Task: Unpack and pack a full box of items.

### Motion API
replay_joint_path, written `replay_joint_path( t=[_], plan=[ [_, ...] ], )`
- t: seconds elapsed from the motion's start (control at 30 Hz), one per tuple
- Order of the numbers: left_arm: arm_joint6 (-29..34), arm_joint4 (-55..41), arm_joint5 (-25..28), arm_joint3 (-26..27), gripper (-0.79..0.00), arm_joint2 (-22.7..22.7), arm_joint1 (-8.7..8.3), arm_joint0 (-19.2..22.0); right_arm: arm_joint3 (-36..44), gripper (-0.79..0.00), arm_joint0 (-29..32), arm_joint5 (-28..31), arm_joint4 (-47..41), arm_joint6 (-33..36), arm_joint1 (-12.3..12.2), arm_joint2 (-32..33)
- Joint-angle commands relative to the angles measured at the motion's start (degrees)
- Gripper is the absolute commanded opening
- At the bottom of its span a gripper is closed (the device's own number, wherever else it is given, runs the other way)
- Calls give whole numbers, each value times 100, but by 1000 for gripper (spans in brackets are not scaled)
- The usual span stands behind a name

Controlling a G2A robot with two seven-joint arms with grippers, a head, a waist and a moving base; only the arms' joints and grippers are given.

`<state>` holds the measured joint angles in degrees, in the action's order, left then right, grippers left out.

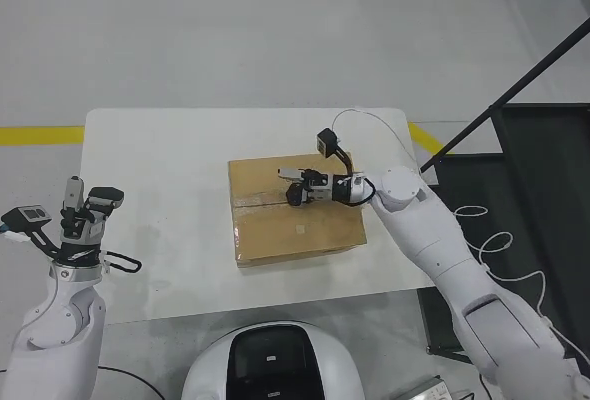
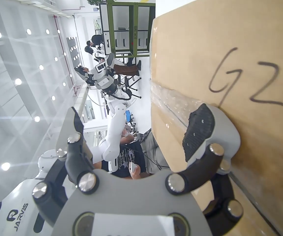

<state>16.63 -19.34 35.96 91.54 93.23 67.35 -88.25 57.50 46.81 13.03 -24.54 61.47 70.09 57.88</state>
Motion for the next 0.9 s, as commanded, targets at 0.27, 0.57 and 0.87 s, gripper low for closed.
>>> replay_joint_path(
  t=[0.27, 0.57, 0.87],
  plan=[
    [0, 0, 0, 0, 0, 0, 0, 0, -146, 0, 242, 37, 3, 150, -183, 525],
    [0, 0, 0, 0, 0, 0, 0, 0, -230, 0, 334, 7, 27, 141, -382, 1135],
    [0, 0, 0, 0, 0, 0, 0, 0, -256, 0, 407, 28, 454, 366, -628, 1703]
  ],
)
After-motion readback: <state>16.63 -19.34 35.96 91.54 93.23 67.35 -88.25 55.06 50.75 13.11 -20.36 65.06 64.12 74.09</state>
